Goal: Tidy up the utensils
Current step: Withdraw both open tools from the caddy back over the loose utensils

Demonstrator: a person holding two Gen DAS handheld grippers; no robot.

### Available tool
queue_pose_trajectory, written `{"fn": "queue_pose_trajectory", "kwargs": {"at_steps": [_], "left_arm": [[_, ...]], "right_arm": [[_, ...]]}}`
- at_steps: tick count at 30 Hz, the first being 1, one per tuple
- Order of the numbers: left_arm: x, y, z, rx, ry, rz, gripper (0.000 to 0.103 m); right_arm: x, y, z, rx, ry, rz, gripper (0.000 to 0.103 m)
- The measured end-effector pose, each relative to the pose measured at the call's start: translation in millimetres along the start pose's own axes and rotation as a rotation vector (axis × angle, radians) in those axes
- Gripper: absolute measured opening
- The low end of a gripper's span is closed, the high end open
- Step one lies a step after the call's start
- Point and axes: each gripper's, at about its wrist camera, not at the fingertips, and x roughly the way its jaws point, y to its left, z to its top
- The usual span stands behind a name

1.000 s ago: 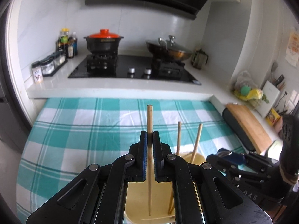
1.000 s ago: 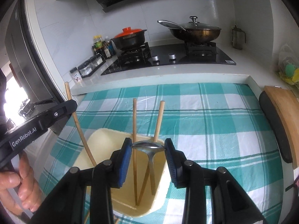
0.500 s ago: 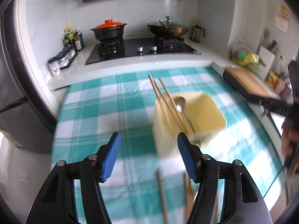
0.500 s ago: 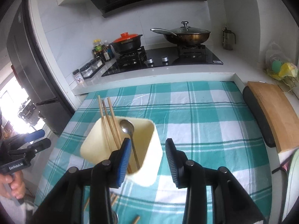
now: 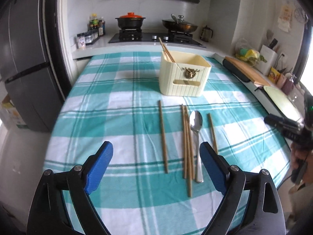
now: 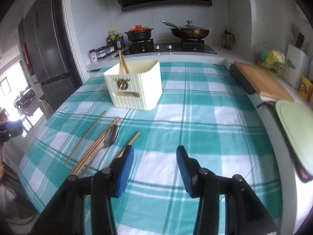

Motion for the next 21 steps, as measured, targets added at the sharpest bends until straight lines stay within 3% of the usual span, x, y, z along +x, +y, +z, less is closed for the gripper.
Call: {"fn": "queue_pose_trajectory", "kwargs": {"at_steps": [4,8,21], "left_arm": [[21,-20,-32,-0.032,0.055,-0.013,0.091],[29,-26,-43,-0.022,0.077,-0.006,0.091],[36,-9,-52,-0.084,0.071,0.053,0.091]], "right_arm": [[2,19,-47,0.039,0.029,-0.008,0.046],[9,40,-68,-0.022,0.061,-0.013,0.046],[20,56,-66,-0.047,0.066,-0.015,0.046]]}}
